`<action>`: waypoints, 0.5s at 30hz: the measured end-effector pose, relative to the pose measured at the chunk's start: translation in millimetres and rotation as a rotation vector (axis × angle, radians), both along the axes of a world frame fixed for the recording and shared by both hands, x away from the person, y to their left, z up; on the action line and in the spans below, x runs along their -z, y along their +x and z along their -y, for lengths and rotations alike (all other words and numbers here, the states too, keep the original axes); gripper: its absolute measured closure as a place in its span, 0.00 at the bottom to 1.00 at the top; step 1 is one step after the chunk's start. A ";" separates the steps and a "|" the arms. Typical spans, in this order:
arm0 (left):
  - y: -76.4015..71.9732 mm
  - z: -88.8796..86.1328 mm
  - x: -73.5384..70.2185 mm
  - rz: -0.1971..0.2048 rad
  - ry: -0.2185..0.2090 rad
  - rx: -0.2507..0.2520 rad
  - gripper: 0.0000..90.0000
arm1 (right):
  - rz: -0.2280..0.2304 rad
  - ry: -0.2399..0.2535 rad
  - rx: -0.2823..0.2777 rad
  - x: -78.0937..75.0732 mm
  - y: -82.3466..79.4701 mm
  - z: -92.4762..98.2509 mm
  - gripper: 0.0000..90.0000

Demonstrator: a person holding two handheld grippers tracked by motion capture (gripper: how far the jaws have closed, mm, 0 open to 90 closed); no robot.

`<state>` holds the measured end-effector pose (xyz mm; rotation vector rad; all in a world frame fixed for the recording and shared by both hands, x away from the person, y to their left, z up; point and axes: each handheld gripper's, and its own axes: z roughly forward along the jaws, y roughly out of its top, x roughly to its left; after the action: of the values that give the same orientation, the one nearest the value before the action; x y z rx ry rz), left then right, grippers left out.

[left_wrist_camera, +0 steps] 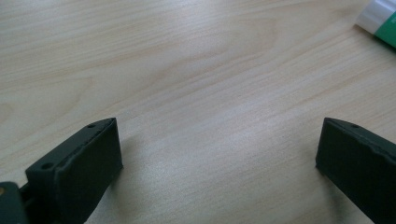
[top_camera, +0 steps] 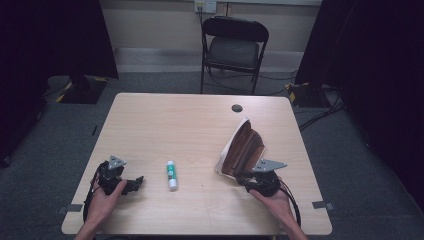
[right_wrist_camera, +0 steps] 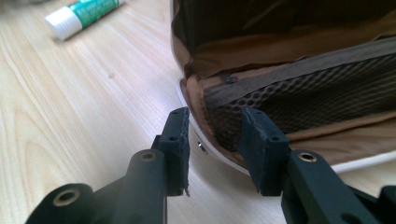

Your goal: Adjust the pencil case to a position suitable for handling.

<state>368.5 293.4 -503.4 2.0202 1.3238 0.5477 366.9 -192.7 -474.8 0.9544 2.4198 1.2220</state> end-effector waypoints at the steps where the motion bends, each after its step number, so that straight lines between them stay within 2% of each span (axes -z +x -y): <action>1: 0.0 0.0 0.1 0.001 0.000 0.000 0.00 | -0.013 -0.018 -0.009 3.8 1.0 -3.1 0.70; 4: 0.0 0.0 0.1 0.001 -0.001 0.000 0.00 | -0.017 -0.033 -0.005 5.5 0.9 -4.7 0.73; 15: 0.0 0.0 0.1 0.001 0.000 0.000 0.00 | -0.046 -0.011 0.018 4.5 -1.7 -12.2 0.87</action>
<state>368.6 293.4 -503.5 2.0197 1.3232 0.5481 365.2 -180.5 -479.3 1.0093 2.4449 1.1916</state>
